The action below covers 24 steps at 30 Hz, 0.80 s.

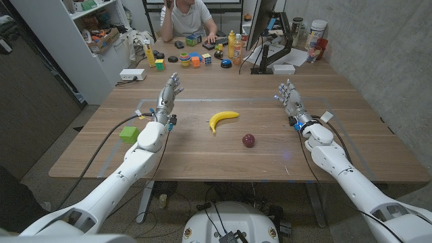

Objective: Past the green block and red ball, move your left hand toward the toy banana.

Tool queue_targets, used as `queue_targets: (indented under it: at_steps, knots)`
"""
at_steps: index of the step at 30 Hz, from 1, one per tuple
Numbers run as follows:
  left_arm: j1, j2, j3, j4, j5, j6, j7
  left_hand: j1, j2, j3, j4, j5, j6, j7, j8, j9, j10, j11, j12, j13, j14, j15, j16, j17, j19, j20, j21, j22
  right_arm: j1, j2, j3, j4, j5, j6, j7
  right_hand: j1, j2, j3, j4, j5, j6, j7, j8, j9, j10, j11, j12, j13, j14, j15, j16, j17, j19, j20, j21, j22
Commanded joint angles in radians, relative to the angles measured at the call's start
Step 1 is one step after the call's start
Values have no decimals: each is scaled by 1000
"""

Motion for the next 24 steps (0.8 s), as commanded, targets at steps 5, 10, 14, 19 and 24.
queue_targets:
  at_steps: [5, 10, 14, 19, 24]
  knots:
    - [-22, 60, 65, -168, 362, 216, 193, 73, -44, 2, -64, 16, 71, -86, 13, 3, 50, -31, -7, 5, 32, 4, -11, 2, 28, 8, -32, 1, -3, 40, 32, 11, -32, 4, 45, 0, 111, 7, -1, 7, -7, -1, 6, 3, -7, 0, 3, 5, -5, -35, 2, 4, -44, -94, -6, 6]
    - [-40, 82, 99, -206, 476, 288, 220, 86, -49, 3, -76, 17, 92, -96, 16, 4, 52, -44, -10, 6, 35, 6, -15, 3, 21, 11, -43, 1, 0, 48, 35, 19, -38, 12, 57, 0, 111, 7, -1, 7, -6, 0, 6, 3, -6, 0, 3, 5, -3, -34, 2, 4, -43, -93, -8, 6]
    - [-57, 93, 128, -229, 563, 329, 240, 95, -54, 3, -84, 18, 94, -99, 13, 5, 47, -49, -15, 6, 31, 5, -20, 3, 13, 11, -52, 1, 3, 53, 36, 26, -42, 21, 68, 0, 111, 7, -1, 7, -6, 0, 6, 3, -5, 1, 3, 5, -2, -33, 2, 4, -42, -94, -10, 6]
    - [-75, 102, 161, -248, 654, 358, 254, 105, -61, 3, -94, 18, 91, -100, 7, 5, 40, -54, -21, 7, 24, -2, -28, 4, 3, 10, -64, 1, 4, 56, 39, 29, -42, 24, 75, 0, 110, 7, -1, 7, -5, -1, 6, 3, -4, 2, 3, 5, -2, -32, 1, 4, -41, -93, -12, 6]
    - [-96, 121, 208, -276, 778, 432, 243, 123, -76, -2, -113, 19, 53, -99, -16, 6, 0, -55, -37, 9, 5, 0, -45, 6, -24, 10, -91, 3, 3, 56, 43, 28, -42, 28, 83, -1, 110, 7, -1, 7, -5, -1, 6, 3, -4, 3, 3, 5, -2, -32, 1, 4, -41, -93, -14, 6]
